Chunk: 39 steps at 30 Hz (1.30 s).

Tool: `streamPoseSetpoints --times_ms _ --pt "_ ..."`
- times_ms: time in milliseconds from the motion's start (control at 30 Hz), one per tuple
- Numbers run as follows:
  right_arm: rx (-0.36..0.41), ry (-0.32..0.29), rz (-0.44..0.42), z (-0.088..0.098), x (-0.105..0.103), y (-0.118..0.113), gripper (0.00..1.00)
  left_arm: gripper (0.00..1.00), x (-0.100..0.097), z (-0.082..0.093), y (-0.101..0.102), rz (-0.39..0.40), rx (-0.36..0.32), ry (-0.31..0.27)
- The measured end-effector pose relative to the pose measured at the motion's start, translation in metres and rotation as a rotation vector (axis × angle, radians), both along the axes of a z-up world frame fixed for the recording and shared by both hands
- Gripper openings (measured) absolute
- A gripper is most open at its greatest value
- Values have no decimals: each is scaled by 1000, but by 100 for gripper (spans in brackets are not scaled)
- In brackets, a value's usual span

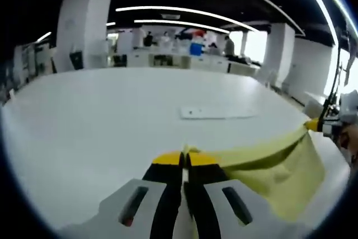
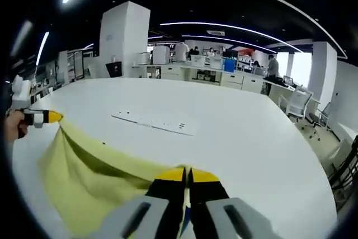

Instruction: Fold the garment on the visible template until the final outline fits inside the template.

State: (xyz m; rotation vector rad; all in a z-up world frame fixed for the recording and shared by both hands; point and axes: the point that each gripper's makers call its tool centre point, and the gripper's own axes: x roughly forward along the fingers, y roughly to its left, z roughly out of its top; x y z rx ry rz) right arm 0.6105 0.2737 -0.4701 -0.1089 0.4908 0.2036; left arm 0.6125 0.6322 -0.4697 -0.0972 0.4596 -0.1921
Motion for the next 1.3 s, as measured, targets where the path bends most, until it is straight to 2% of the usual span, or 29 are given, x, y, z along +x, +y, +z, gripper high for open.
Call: streamPoseSetpoints --times_ms 267,467,667,1067,1200,1267,1300 --pt "24 43 -40 -27 13 -2 0 0 9 -23 2 36 -5 44" --pt "29 70 -60 -40 13 -5 0 0 5 -30 -2 74 -43 68" --pt "48 95 -74 -51 16 -6 0 0 7 -41 -1 96 -49 95" --pt "50 128 -64 -60 12 -5 0 0 9 -46 -1 80 -44 111" --pt "60 135 -55 -62 13 -5 0 0 11 -44 -2 43 -39 99" --pt "72 136 -53 -61 14 -6 0 1 13 -40 -9 -25 -64 77" --pt "73 135 -51 -60 15 -6 0 2 13 -39 -5 -5 -74 81"
